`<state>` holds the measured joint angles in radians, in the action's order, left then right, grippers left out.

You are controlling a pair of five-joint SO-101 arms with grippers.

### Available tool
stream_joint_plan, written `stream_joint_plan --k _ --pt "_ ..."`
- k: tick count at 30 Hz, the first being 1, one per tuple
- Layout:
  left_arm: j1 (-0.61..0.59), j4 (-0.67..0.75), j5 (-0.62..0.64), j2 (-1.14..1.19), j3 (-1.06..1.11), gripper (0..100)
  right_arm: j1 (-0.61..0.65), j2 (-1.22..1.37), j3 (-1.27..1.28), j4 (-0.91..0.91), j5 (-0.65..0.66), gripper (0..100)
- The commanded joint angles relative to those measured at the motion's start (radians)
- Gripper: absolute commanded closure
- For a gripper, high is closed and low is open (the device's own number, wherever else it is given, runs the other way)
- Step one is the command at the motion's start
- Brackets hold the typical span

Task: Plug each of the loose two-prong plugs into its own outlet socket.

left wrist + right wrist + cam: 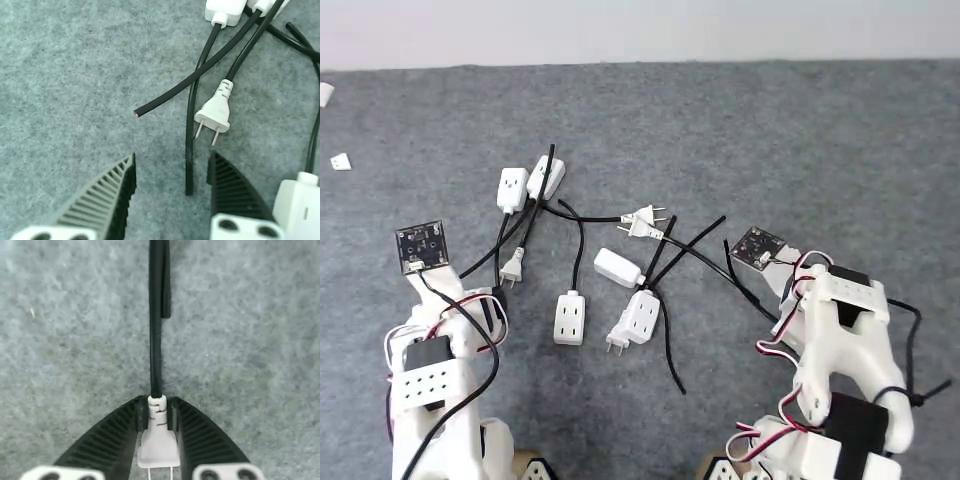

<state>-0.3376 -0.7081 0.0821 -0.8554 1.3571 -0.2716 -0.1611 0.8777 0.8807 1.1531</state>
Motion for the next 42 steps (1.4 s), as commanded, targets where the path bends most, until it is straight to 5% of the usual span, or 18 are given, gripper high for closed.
stream_joint_plan --k 1,42 --pt "0.005 0.026 0.0 -0.018 -0.013 78 0.024 -0.028 -0.06 0.007 -0.011 91.5" --pt "0.005 0.026 -0.002 -0.018 -0.013 78 0.038 -0.022 -0.058 0.038 -0.017 98.8"
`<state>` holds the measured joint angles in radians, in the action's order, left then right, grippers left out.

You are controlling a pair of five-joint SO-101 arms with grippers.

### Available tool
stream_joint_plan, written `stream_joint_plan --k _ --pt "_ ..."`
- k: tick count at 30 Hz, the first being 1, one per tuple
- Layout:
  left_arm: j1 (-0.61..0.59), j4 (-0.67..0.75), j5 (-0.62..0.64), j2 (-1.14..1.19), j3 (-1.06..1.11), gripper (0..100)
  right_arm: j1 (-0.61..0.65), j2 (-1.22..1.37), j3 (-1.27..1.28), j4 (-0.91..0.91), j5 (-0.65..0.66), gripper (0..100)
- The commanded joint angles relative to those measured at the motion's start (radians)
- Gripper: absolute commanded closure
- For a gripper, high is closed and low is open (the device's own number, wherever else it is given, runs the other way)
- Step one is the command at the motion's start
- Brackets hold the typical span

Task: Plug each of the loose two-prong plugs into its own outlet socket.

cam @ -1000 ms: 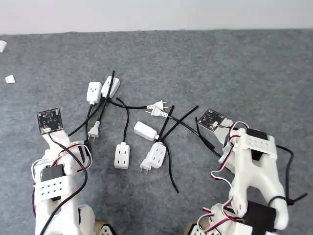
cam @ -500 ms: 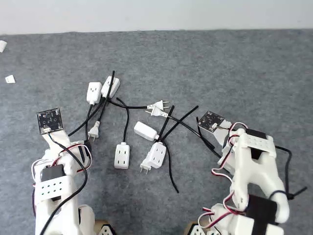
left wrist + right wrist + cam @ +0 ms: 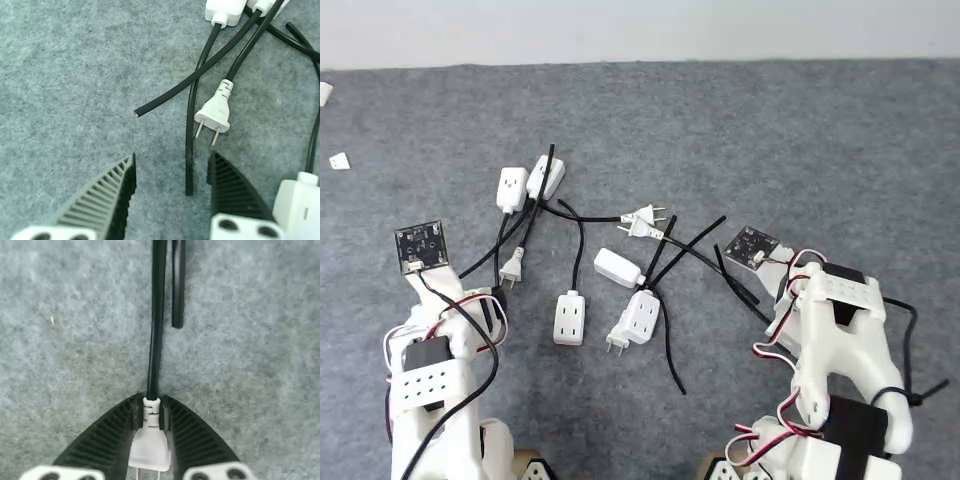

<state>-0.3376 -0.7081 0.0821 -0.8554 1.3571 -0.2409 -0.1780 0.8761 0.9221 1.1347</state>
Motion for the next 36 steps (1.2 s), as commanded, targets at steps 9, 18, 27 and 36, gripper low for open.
stream_joint_plan --k 9,18,27,36 --pt "0.035 0.023 0.002 -0.014 -0.016 78 0.054 -0.32 -0.126 0.255 -0.209 98.8" --pt "0.037 0.02 -0.003 -0.011 -0.019 78 0.34 -0.7 -0.17 0.522 -0.509 98.8" --pt "0.166 -0.074 -0.006 -0.011 -0.051 78 0.7 -0.76 -0.356 0.67 -0.684 98.9" --pt "0.342 -0.129 -0.018 0.114 -0.099 78 0.911 -0.759 -0.35 0.526 -0.689 98.9"
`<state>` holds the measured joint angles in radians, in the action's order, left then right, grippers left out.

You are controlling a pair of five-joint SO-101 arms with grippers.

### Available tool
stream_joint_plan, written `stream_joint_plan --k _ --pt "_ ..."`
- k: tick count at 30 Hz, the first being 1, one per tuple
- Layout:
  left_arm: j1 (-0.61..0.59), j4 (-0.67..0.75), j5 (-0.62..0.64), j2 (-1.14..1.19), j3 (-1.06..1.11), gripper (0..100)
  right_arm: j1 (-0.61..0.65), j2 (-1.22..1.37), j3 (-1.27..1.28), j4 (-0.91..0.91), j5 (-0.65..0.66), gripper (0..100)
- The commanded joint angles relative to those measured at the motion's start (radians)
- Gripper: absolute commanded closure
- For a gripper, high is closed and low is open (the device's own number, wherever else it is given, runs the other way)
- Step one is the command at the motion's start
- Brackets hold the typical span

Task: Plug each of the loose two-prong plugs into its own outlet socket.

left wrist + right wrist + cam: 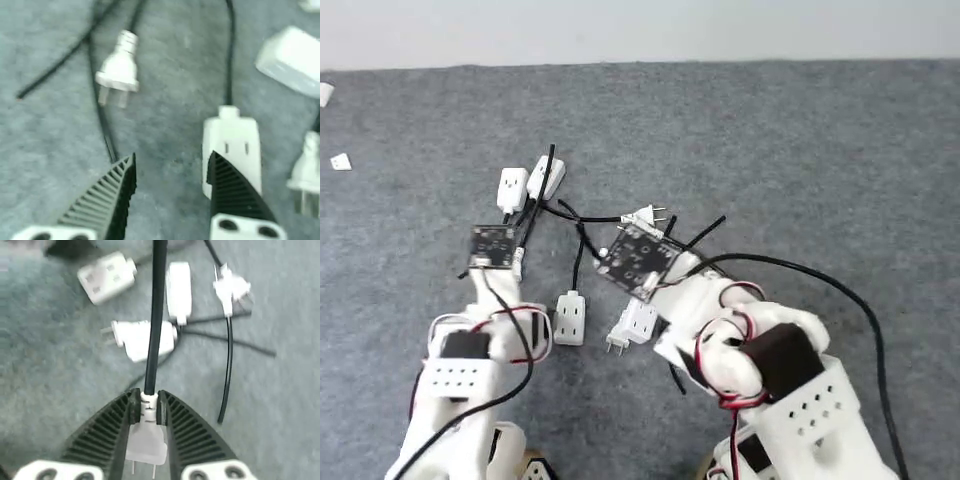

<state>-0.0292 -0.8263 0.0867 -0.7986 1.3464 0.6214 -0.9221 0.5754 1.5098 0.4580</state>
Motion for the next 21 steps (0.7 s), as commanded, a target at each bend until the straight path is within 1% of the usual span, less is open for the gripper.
stream_joint_plan --k 1,4,7,9,17,21 --pt "0.034 -0.011 -0.044 0.092 -0.105 78 0.07 -0.015 -0.049 -0.079 -0.012 98.9" --pt "0.046 -0.068 -0.166 0.169 -0.159 78 0.107 0.024 -0.046 -0.134 -0.012 98.9" --pt "0.075 -0.16 -0.333 0.186 -0.199 78 0.108 0.127 -0.044 -0.196 -0.012 98.9" --pt "0.1 -0.17 -0.4 0.186 -0.199 78 0.108 0.199 -0.044 -0.239 -0.012 98.9" --pt "0.115 -0.173 -0.414 0.186 -0.186 78 0.108 0.358 -0.044 -0.383 -0.012 98.9" --pt "0.117 -0.196 -0.474 0.186 -0.186 78 0.108 0.386 -0.044 -0.415 -0.014 98.9"
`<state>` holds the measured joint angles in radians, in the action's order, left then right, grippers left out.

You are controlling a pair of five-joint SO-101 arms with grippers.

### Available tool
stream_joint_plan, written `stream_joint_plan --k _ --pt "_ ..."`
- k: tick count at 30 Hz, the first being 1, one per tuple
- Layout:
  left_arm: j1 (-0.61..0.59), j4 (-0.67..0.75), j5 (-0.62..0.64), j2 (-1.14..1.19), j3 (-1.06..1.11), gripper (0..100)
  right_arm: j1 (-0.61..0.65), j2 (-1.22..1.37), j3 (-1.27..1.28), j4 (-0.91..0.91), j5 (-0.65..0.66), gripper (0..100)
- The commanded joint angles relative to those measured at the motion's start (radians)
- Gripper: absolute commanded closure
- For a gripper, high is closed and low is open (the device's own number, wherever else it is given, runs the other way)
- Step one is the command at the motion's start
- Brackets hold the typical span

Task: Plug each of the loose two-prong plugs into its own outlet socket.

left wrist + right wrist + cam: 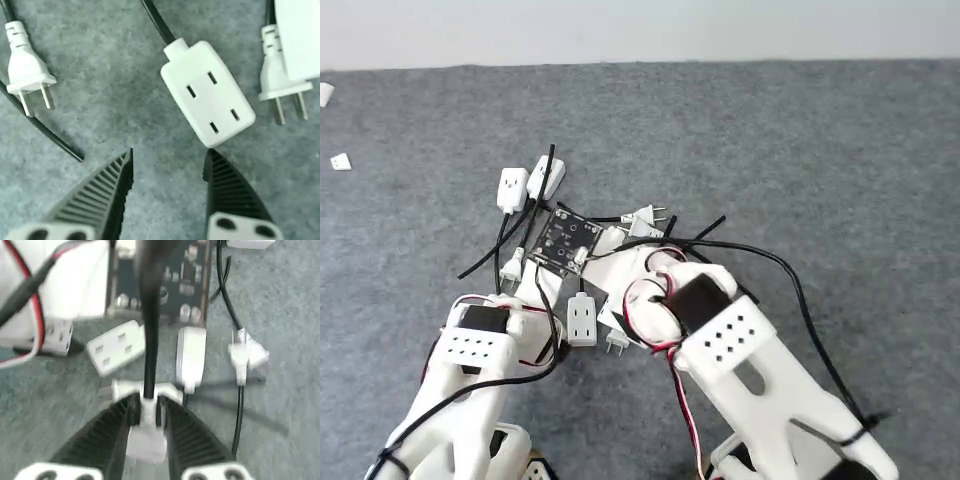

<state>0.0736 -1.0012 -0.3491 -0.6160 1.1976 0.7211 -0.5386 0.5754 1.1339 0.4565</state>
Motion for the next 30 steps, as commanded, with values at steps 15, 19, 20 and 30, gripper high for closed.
stream_joint_plan --k 15,19,20,30 --pt "0.106 -0.028 -0.08 0.003 -0.021 78 0.008 0.015 -0.049 -0.111 -0.048 98.9" --pt "0.129 -0.028 -0.081 0.002 -0.018 78 0.008 0.015 -0.048 -0.128 -0.057 98.9" --pt "0.133 -0.028 -0.081 0.002 -0.018 78 0.008 0.015 -0.048 -0.134 -0.068 98.9" --pt "0.144 -0.025 -0.08 0.002 -0.022 78 -0.015 0.015 -0.044 -0.168 -0.135 98.9"
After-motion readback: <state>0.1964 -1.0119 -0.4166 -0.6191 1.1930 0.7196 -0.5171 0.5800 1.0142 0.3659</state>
